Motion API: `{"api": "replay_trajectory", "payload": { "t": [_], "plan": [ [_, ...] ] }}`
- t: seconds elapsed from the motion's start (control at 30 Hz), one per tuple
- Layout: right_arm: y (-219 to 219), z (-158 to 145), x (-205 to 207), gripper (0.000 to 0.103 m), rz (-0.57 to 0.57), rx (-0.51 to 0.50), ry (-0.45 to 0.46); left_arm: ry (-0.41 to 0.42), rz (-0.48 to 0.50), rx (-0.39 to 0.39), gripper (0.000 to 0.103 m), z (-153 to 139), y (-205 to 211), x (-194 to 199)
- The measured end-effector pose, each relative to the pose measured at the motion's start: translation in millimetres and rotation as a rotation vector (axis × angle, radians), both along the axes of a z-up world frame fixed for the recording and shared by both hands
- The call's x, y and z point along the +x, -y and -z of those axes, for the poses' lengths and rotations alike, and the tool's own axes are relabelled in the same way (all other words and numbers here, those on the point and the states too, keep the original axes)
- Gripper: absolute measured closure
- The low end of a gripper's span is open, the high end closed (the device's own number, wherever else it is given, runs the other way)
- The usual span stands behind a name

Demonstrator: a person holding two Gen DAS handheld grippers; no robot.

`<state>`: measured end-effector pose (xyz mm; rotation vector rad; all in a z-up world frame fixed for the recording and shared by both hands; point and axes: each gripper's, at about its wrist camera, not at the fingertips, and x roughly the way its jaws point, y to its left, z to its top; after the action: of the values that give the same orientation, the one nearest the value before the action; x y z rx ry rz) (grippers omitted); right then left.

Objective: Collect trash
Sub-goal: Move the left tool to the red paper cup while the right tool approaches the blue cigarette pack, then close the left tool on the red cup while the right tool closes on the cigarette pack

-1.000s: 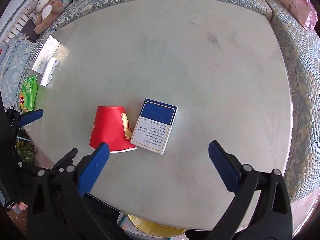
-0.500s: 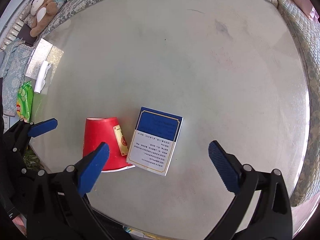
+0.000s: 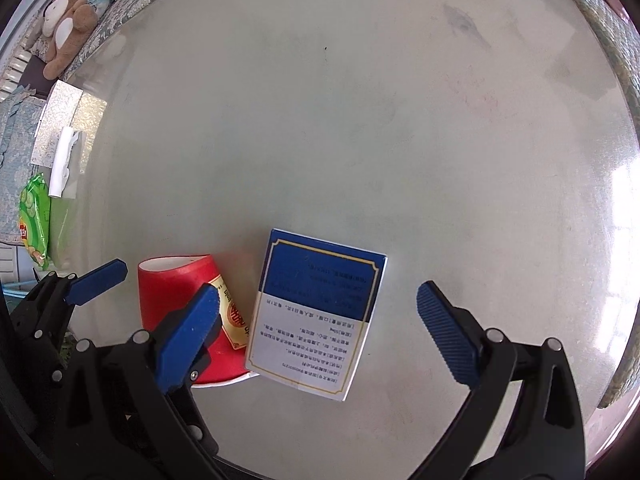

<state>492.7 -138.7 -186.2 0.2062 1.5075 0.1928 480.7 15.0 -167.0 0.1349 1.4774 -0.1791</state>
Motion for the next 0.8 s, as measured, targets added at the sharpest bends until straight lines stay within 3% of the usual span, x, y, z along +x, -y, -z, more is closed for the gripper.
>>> {"api": "replay_trajectory", "payload": {
  "t": [0.33, 0.43, 0.53, 0.63, 0.8],
  "plan": [
    [0, 11, 1, 0.009, 0.014, -0.039, 0.0, -0.045, -0.036, -0.029, 0.007, 21, 6, 2],
    [-2, 9, -1, 0.016, 0.004, -0.086, 0.016, -0.062, -0.04, -0.036, 0.007, 27, 9, -2],
    [-6, 5, -4, 0.038, -0.017, -0.165, 0.037, -0.058, -0.03, -0.027, 0.007, 32, 8, -7],
    [-6, 4, -6, 0.038, -0.021, -0.158, 0.036, -0.053, -0.036, -0.023, 0.009, 32, 16, -14],
    [-4, 4, -9, 0.038, -0.008, -0.123, 0.037, -0.046, -0.016, -0.007, 0.034, 22, 20, -13]
  ]
}}
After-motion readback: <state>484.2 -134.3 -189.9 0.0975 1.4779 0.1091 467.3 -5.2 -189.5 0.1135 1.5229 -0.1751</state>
